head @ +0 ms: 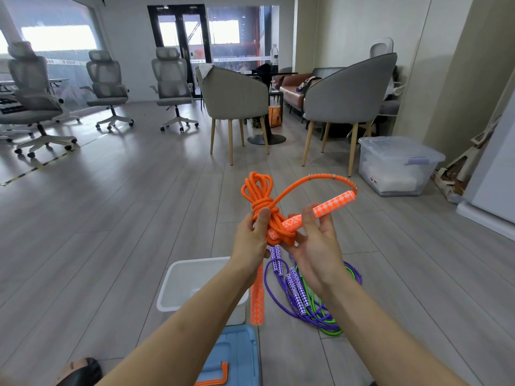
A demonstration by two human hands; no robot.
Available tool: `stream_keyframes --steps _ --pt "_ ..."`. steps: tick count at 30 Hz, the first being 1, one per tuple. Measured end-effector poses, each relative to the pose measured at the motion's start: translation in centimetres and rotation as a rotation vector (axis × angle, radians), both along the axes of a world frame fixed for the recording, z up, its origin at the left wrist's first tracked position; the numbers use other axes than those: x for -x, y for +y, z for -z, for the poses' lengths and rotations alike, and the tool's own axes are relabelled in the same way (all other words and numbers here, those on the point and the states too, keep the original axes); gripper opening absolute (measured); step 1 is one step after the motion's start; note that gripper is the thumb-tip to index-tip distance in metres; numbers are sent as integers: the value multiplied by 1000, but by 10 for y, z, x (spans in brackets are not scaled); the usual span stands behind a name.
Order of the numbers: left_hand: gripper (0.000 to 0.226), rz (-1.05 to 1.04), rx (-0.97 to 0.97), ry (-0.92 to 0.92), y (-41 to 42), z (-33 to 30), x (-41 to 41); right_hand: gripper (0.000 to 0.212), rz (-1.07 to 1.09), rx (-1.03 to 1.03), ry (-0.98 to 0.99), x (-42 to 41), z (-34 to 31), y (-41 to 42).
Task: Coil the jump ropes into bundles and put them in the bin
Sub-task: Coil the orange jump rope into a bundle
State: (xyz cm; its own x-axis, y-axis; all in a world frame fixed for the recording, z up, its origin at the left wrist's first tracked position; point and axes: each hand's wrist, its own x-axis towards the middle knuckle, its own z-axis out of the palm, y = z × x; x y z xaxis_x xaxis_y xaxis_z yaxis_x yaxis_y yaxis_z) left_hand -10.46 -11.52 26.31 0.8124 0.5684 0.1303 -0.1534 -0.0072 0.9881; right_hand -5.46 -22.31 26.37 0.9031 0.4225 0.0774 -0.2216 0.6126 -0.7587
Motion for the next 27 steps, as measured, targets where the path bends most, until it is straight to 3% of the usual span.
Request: stream_keyframes --steps 2,6,9,13,27 --pt "44 -12 3 -7 0 1 -1 35 -19 -39 90 -1 0 0" --pt "54 -34 -42 -9 1 6 -1 33 -60 -72 176 -3 2 -2" --pt "59 1 -10 -7 3 6 -3 37 -49 -63 153 -3 2 -3" --pt "65 37 47 -20 2 8 -3 19 -104 -62 122 -1 3 -5" --pt "66 85 42 32 9 10 -1 25 -116 56 -67 -6 -3 -9"
